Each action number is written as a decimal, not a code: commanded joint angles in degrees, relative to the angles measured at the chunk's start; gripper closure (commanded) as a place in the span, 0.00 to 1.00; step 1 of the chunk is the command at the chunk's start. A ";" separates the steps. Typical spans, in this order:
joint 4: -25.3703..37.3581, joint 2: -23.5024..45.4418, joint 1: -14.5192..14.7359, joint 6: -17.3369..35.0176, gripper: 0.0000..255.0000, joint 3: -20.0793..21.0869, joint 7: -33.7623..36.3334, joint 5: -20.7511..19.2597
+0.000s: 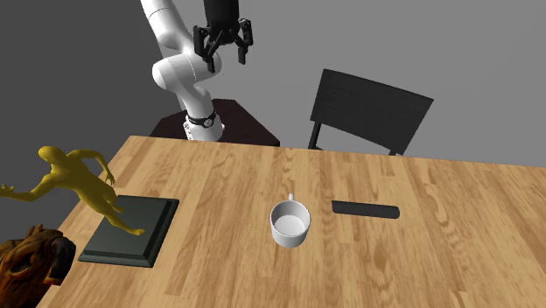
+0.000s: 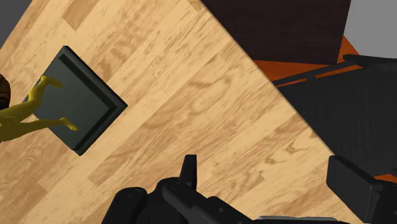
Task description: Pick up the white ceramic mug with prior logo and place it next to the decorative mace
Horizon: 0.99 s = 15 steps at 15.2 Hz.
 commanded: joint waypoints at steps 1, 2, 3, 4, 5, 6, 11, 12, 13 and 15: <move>0.00 0.00 0.00 0.00 0.00 0.00 0.00 0.00; -0.42 1.34 -0.20 1.86 0.00 -0.34 -0.10 -0.04; -0.75 2.75 -0.40 3.69 0.00 -0.67 -0.20 -0.08; -1.01 4.21 -0.60 5.52 0.00 -1.00 -0.30 -0.10; -1.19 5.74 -0.79 7.31 0.00 -1.32 -0.41 -0.12; -1.29 7.32 -0.97 9.09 0.00 -1.64 -0.52 -0.12; -0.58 15.98 -1.82 17.49 0.00 -3.17 -1.18 0.09; -0.20 17.84 -1.97 19.05 0.00 -3.47 -1.33 0.19; 0.26 19.73 -2.10 20.57 0.00 -3.76 -1.50 0.30; 1.41 23.61 -2.34 23.46 0.00 -4.34 -1.85 0.59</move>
